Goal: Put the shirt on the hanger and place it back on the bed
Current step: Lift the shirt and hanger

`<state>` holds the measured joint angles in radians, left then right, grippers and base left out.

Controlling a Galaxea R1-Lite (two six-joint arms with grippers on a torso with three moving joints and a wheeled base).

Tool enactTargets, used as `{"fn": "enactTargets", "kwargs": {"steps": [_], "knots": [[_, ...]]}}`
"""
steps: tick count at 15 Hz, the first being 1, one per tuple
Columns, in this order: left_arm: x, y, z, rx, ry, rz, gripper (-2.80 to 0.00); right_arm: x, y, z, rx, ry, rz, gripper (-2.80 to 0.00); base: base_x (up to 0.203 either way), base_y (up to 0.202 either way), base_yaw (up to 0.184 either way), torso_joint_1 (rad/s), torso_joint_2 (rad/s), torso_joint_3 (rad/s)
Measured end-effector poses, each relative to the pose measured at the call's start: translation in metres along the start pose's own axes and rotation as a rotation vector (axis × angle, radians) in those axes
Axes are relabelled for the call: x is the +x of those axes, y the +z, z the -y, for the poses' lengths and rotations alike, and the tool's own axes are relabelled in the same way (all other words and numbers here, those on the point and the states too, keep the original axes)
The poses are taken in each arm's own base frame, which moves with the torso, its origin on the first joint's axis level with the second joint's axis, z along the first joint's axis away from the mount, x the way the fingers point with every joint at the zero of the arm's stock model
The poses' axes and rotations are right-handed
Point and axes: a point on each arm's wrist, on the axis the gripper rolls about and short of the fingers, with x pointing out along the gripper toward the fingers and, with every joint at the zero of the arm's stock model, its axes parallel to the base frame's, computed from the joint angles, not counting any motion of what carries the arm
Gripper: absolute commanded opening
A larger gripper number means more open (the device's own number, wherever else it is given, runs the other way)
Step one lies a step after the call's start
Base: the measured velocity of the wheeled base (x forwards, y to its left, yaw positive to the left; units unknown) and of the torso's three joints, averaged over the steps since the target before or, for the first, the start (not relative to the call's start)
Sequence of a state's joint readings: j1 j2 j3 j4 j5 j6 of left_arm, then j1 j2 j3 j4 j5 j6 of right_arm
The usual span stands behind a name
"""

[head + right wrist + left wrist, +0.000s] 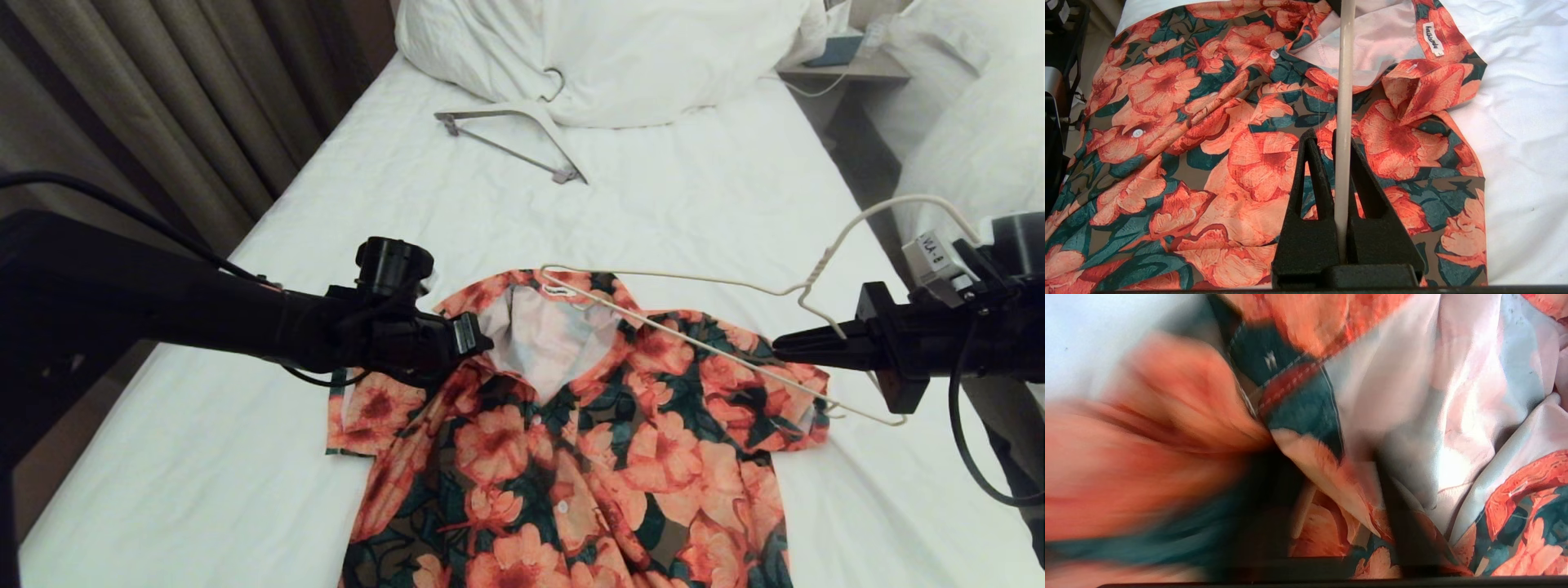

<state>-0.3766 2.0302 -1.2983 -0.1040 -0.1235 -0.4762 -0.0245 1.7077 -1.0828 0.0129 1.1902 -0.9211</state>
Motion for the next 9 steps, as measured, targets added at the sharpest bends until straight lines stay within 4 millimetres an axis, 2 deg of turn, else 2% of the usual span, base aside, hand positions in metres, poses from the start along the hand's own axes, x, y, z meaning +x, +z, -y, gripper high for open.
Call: {"fn": "enactTargets", "kwargs": {"steps": [4, 9], "knots": [[-0.008, 0.006, 0.002, 0.003, 0.003, 0.044, -2.8, -0.003, -0.002, 0.0, 0.006, -0.008, -0.004, -2.8, 0.0, 0.0, 0.0, 0.0, 0.0, 0.0], [-0.045, 0.006, 0.022, 0.031, 0.009, 0.107, -2.8, -0.001, -0.005, -0.006, 0.034, 0.004, -0.013, -2.8, 0.0, 0.0, 0.0, 0.0, 0.0, 0.0]]}}
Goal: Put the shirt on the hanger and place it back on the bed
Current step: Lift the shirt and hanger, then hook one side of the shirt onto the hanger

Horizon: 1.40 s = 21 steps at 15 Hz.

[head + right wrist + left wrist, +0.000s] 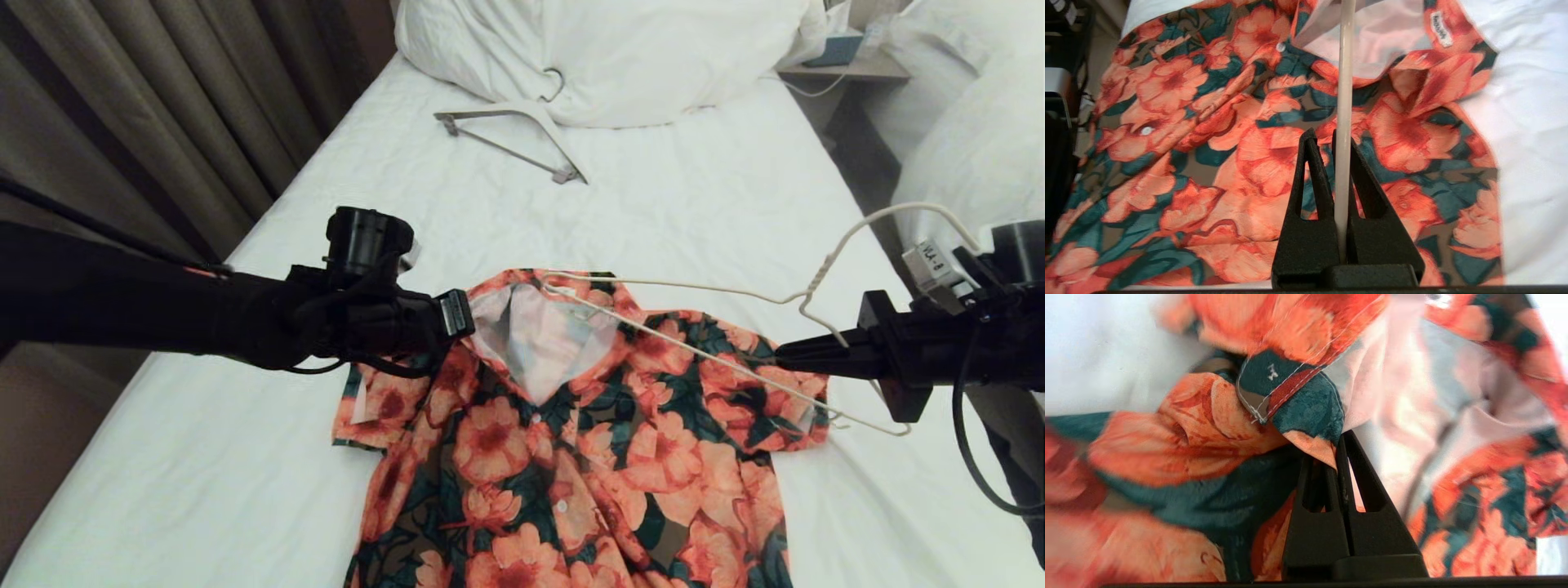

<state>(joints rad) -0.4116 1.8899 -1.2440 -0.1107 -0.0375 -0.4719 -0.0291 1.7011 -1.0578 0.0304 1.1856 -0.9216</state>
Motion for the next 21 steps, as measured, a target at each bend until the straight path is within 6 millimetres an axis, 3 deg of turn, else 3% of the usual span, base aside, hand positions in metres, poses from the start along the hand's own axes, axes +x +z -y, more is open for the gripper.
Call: {"fn": "enactTargets", "kwargs": {"steps": [9, 16, 21], "knots": [[-0.06, 0.004, 0.053, 0.072, 0.003, 0.03, -2.8, 0.015, -0.001, -0.011, 0.152, 0.074, -0.028, -2.8, 0.0, 0.0, 0.0, 0.0, 0.0, 0.0], [-0.088, -0.004, 0.097, 0.133, -0.061, 0.062, -2.8, 0.042, -0.009, -0.002, 0.212, 0.115, -0.057, -2.8, 0.0, 0.0, 0.0, 0.0, 0.0, 0.0], [-0.097, -0.013, 0.116, 0.162, -0.112, 0.055, -2.8, 0.068, -0.019, 0.004, 0.181, 0.16, -0.04, -2.8, 0.0, 0.0, 0.0, 0.0, 0.0, 0.0]]}}
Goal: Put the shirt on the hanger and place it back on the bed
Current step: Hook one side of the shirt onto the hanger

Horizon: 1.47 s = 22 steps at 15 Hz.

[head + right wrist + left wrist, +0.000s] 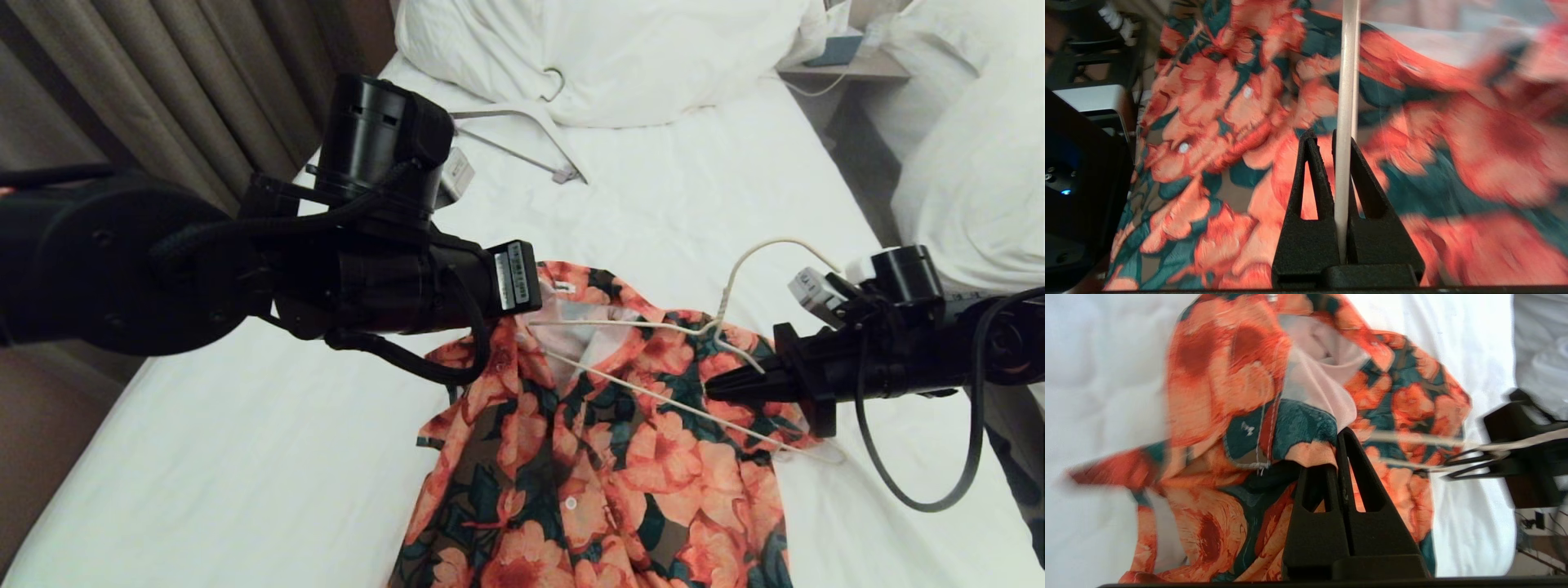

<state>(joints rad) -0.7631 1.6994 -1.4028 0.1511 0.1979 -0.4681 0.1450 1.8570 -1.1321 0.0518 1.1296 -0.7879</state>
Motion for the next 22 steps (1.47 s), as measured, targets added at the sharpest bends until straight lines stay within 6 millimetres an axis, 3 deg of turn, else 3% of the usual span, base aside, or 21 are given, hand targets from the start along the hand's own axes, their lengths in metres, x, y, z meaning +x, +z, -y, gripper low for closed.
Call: {"fn": "enactTargets", "kwargs": {"steps": [10, 14, 18, 22], "knots": [[0.008, -0.009, 0.024, 0.047, -0.051, -0.024, -2.8, 0.028, 0.014, -0.018, -0.08, 0.1, 0.013, -2.8, 0.0, 0.0, 0.0, 0.0, 0.0, 0.0], [-0.019, -0.02, 0.05, 0.09, -0.146, -0.051, -2.8, 0.04, 0.022, -0.023, -0.144, 0.144, 0.037, -2.8, 0.0, 0.0, 0.0, 0.0, 0.0, 0.0], [-0.055, -0.034, 0.065, 0.13, -0.233, -0.075, -2.8, 0.038, 0.026, -0.017, -0.185, 0.135, 0.072, -2.8, 0.0, 0.0, 0.0, 0.0, 0.0, 0.0], [-0.061, -0.037, 0.069, 0.137, -0.256, -0.071, -2.8, 0.042, 0.028, -0.018, -0.189, 0.164, 0.092, -2.8, 0.0, 0.0, 0.0, 0.0, 0.0, 0.0]]}}
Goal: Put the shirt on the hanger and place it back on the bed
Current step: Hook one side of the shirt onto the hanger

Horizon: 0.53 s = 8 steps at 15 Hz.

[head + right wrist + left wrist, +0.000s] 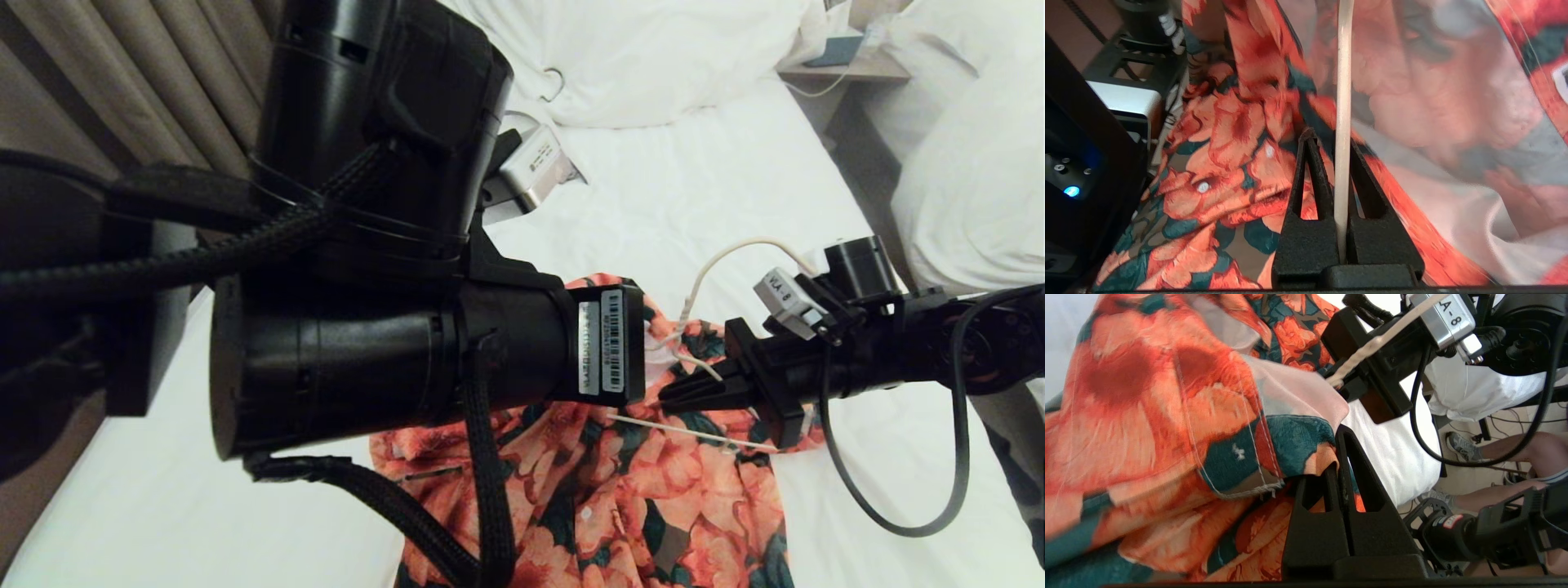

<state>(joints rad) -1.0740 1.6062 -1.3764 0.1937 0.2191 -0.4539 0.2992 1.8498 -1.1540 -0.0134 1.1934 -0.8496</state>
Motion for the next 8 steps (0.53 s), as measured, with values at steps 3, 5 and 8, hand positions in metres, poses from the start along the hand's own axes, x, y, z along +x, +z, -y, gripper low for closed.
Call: {"fn": "enactTargets", "kwargs": {"steps": [3, 5, 8], "knots": [[0.01, 0.003, 0.004, 0.003, 0.003, 0.053, -2.8, 0.006, 0.004, 0.002, -0.007, 0.017, 0.008, -2.8, 0.0, 0.0, 0.0, 0.0, 0.0, 0.0], [0.015, -0.003, 0.009, 0.026, 0.002, 0.04, -2.8, 0.008, 0.004, 0.003, -0.01, 0.021, 0.011, -2.8, 0.0, 0.0, 0.0, 0.0, 0.0, 0.0], [0.022, -0.008, 0.011, 0.035, 0.015, 0.028, 0.0, 0.009, 0.003, 0.004, -0.009, 0.024, 0.012, -2.8, 0.0, 0.0, 0.0, 0.0, 0.0, 0.0]]}}
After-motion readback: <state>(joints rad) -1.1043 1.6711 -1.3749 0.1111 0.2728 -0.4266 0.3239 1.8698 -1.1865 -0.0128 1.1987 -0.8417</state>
